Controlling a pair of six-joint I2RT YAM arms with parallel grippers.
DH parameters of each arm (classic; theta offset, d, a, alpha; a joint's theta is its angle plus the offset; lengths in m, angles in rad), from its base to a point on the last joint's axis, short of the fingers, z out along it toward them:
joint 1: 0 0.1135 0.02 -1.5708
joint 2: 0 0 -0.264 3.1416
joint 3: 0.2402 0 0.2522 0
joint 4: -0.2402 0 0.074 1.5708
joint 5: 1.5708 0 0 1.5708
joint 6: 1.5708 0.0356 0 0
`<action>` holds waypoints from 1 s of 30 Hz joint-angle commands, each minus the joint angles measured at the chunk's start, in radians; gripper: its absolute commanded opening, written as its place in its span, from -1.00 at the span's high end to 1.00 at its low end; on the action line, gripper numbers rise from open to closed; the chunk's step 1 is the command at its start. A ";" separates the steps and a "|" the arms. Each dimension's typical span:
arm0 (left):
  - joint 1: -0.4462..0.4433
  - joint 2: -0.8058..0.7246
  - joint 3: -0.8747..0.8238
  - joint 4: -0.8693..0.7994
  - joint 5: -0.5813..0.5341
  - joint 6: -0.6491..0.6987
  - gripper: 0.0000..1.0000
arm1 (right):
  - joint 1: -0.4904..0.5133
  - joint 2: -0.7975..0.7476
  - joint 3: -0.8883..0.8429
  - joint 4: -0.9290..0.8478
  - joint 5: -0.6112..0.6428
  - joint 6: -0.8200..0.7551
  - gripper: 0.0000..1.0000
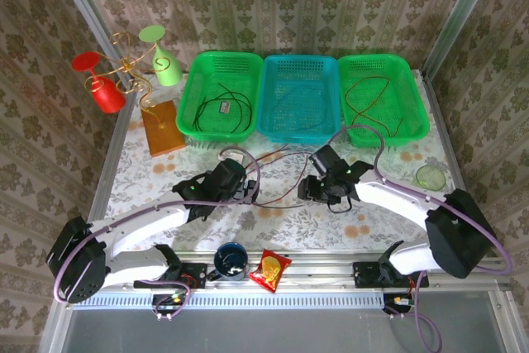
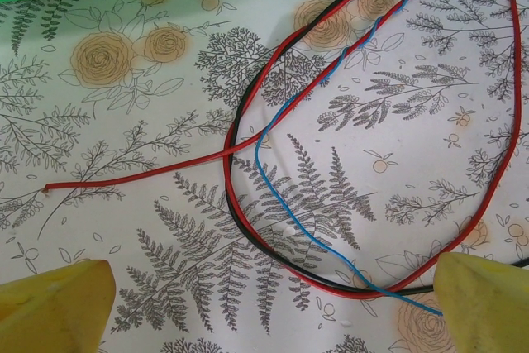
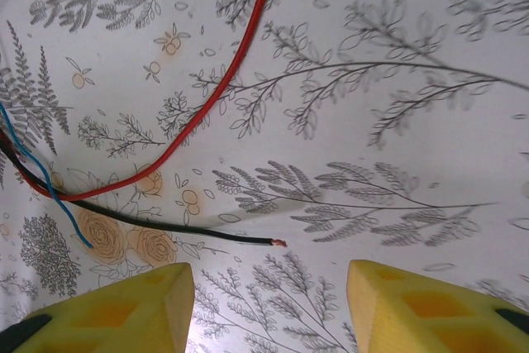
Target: Untangle the cables
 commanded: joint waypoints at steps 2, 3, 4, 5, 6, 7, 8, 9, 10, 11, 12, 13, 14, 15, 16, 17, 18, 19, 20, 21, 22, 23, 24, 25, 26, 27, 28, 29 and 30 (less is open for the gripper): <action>-0.008 -0.018 -0.023 0.009 -0.027 -0.022 -1.00 | 0.005 0.080 -0.018 0.084 -0.069 0.055 -0.06; -0.008 -0.019 -0.021 0.006 -0.026 -0.022 -1.00 | 0.009 0.090 -0.015 0.086 -0.081 0.054 -0.08; -0.007 -0.021 -0.018 0.002 -0.025 -0.022 -0.99 | 0.013 0.099 -0.009 0.087 -0.090 0.042 -0.09; -0.009 -0.021 -0.017 0.000 -0.024 -0.023 -0.99 | 0.020 0.107 -0.001 0.087 -0.096 0.017 -0.13; -0.009 -0.022 -0.018 -0.002 -0.025 -0.021 -1.00 | 0.031 0.114 0.014 0.071 -0.085 -0.016 -0.16; -0.009 -0.023 -0.018 -0.002 -0.027 -0.018 -1.00 | 0.042 0.120 0.029 0.048 -0.071 -0.056 -0.20; -0.008 -0.025 -0.019 -0.002 -0.030 -0.013 -1.00 | 0.053 0.128 0.047 0.020 -0.050 -0.116 -0.26; -0.008 -0.027 -0.019 -0.005 -0.034 -0.008 -1.00 | 0.063 0.136 0.062 -0.009 -0.033 -0.184 -0.32; -0.009 -0.032 -0.018 -0.011 -0.040 -0.001 -1.00 | 0.070 0.140 0.074 -0.023 -0.035 -0.247 -0.37; -0.010 -0.036 -0.013 -0.023 -0.047 0.003 -1.00 | 0.075 0.140 0.078 -0.030 -0.038 -0.317 -0.43; -0.007 -0.045 -0.007 -0.039 -0.056 0.003 -1.00 | 0.082 0.135 0.076 -0.034 -0.031 -0.377 -0.44; -0.005 -0.052 -0.003 -0.052 -0.060 0.000 -1.00 | 0.084 0.129 0.072 -0.031 -0.030 -0.421 -0.45; 0.000 -0.062 0.001 -0.061 -0.055 0.000 -1.00 | 0.091 0.120 0.065 -0.016 -0.041 -0.475 -0.46; 0.006 -0.071 0.002 -0.066 -0.047 -0.002 -1.00 | 0.097 0.107 0.056 0.000 -0.042 -0.515 -0.46; 0.012 -0.080 0.002 -0.068 -0.037 -0.003 -1.00 | 0.106 0.095 0.047 0.020 -0.034 -0.555 -0.46; 0.020 -0.089 0.001 -0.070 -0.023 -0.006 -1.00 | 0.112 0.088 0.041 0.038 -0.031 -0.588 -0.46; 0.027 -0.095 -0.002 -0.072 -0.013 -0.008 -1.00 | 0.118 0.082 0.038 0.050 -0.029 -0.625 -0.46; 0.034 -0.102 -0.004 -0.075 -0.007 -0.010 -1.00 | 0.120 0.081 0.039 0.056 -0.020 -0.649 -0.46; 0.039 -0.109 -0.008 -0.078 -0.007 -0.015 -1.00 | 0.119 0.080 0.038 0.073 -0.019 -0.666 -0.44; 0.043 -0.117 -0.013 -0.080 -0.009 -0.020 -1.00 | 0.122 0.081 0.039 0.087 -0.024 -0.689 -0.43; 0.045 -0.126 -0.018 -0.080 -0.009 -0.026 -1.00 | 0.123 0.083 0.045 0.094 -0.034 -0.708 -0.42; 0.047 -0.133 -0.021 -0.081 -0.007 -0.030 -1.00 | 0.124 0.088 0.052 0.093 -0.037 -0.719 -0.41; 0.047 -0.142 -0.024 -0.082 -0.006 -0.034 -1.00 | 0.124 0.099 0.065 0.085 -0.037 -0.731 -0.38; 0.047 -0.149 -0.026 -0.083 -0.004 -0.037 -1.00 | 0.125 0.113 0.078 0.074 -0.039 -0.739 -0.34; 0.048 -0.154 -0.030 -0.084 -0.003 -0.037 -1.00 | 0.129 0.128 0.091 0.065 -0.037 -0.745 -0.30; 0.050 -0.160 -0.033 -0.088 -0.006 -0.036 -1.00 | 0.135 0.147 0.103 0.057 -0.020 -0.747 -0.26; 0.049 -0.167 -0.035 -0.093 -0.012 -0.036 -1.00 | 0.143 0.158 0.111 0.056 -0.004 -0.747 -0.23; 0.052 -0.172 -0.037 -0.100 -0.018 -0.036 -1.00 | 0.153 0.172 0.115 0.053 0.003 -0.747 -0.20; 0.054 -0.178 -0.039 -0.105 -0.020 -0.037 -1.00 | 0.162 0.182 0.118 0.053 0.008 -0.744 -0.19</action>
